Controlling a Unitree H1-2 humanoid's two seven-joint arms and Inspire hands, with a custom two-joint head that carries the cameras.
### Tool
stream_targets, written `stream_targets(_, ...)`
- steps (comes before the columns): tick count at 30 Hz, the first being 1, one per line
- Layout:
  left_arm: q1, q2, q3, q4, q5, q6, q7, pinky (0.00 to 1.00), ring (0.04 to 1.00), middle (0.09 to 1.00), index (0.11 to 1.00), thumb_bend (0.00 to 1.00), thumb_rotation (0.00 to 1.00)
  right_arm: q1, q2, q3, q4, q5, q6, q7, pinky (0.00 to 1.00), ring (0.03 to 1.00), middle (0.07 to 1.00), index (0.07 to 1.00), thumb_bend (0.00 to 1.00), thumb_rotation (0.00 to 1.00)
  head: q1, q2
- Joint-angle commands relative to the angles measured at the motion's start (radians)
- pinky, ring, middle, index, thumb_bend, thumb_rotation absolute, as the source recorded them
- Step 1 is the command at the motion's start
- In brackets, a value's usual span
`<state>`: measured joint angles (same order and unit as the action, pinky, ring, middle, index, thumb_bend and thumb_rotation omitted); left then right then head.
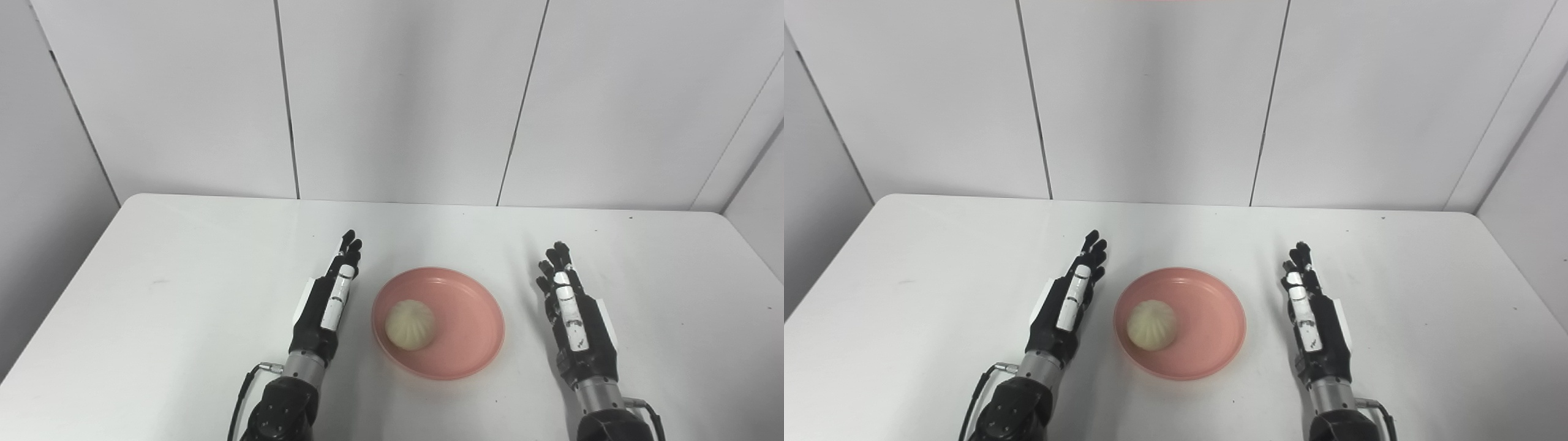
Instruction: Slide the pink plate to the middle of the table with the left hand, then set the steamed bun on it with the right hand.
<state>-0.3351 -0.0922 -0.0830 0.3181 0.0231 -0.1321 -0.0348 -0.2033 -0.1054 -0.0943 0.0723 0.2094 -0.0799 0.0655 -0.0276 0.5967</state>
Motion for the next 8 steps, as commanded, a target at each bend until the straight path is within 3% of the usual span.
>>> stream_targets(1, 0.011, 0.007, 0.004, -0.014, -0.010, 0.003, -0.009, 1.00, 1.000, 0.984, 0.982, 0.61, 1.00, -0.020, 0.003, 0.004, -0.019, -0.005, -0.028, 0.011, 1.00, 0.991, 1.000, 1.000, 0.67, 0.81, 0.000, 0.000)
stream_targets(8, 0.008, 0.015, 0.004, -0.005, -0.024, -0.002, -0.025, 1.00, 1.000, 0.990, 0.985, 0.61, 1.00, -0.017, 0.006, 0.029, -0.027, -0.011, -0.005, 0.019, 1.00, 1.000, 1.000, 1.000, 0.68, 0.79, -0.005, 0.004)
